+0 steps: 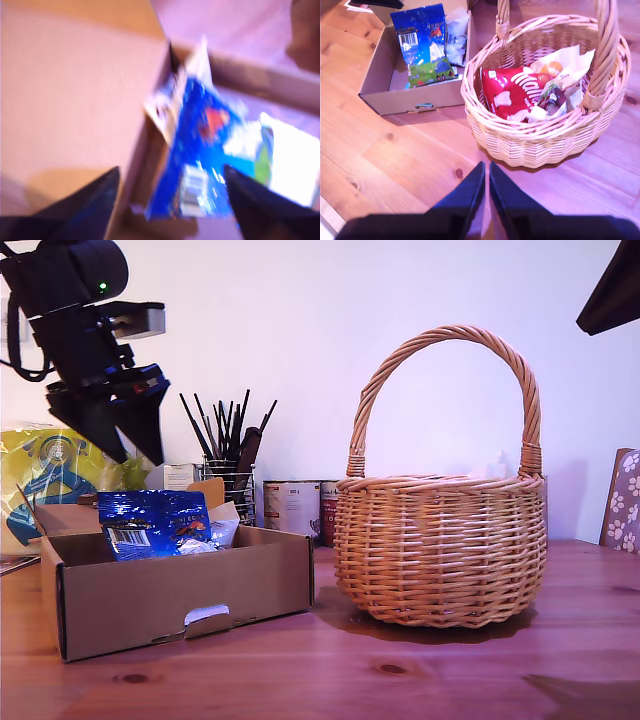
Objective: Move the bags of Easter eggs from the cardboard box on the left into the woven basket on the right side.
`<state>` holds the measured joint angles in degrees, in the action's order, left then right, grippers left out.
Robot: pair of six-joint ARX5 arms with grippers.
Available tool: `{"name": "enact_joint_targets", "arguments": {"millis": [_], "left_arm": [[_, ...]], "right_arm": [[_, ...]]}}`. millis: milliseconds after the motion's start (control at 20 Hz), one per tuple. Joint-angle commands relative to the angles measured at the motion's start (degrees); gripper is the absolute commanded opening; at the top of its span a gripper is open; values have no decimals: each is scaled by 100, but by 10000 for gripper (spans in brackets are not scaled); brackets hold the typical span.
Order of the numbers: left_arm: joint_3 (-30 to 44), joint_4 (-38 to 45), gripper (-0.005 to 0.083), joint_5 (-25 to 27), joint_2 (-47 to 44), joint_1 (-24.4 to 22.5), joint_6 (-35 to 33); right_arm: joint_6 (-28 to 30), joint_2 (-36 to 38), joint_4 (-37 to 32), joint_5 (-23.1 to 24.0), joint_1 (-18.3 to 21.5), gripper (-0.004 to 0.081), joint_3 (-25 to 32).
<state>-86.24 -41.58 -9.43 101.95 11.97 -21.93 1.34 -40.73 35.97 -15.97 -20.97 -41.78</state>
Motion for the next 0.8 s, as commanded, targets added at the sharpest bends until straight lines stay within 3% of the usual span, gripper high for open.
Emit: {"name": "enact_joint_targets", "arguments": {"millis": [0, 150, 350, 550, 750], "left_arm": [[61, -9, 729, -166, 424, -105, -127], [61, -28, 729, -570, 761, -214, -212], [61, -111, 727, -728, 920, -221, -208], [61, -446, 721, -1799, 927, -168, -136], [63, -514, 663, -1856, 1279, 35, -42]], "right_arm": [[0, 0, -74, -4, 24, -5, 103], [-2, 2, -92, -4, 24, -5, 103], [-2, 2, -92, -4, 24, -5, 103], [-2, 2, -96, -4, 24, -5, 103], [-2, 2, -94, -4, 24, -5, 103]]}}
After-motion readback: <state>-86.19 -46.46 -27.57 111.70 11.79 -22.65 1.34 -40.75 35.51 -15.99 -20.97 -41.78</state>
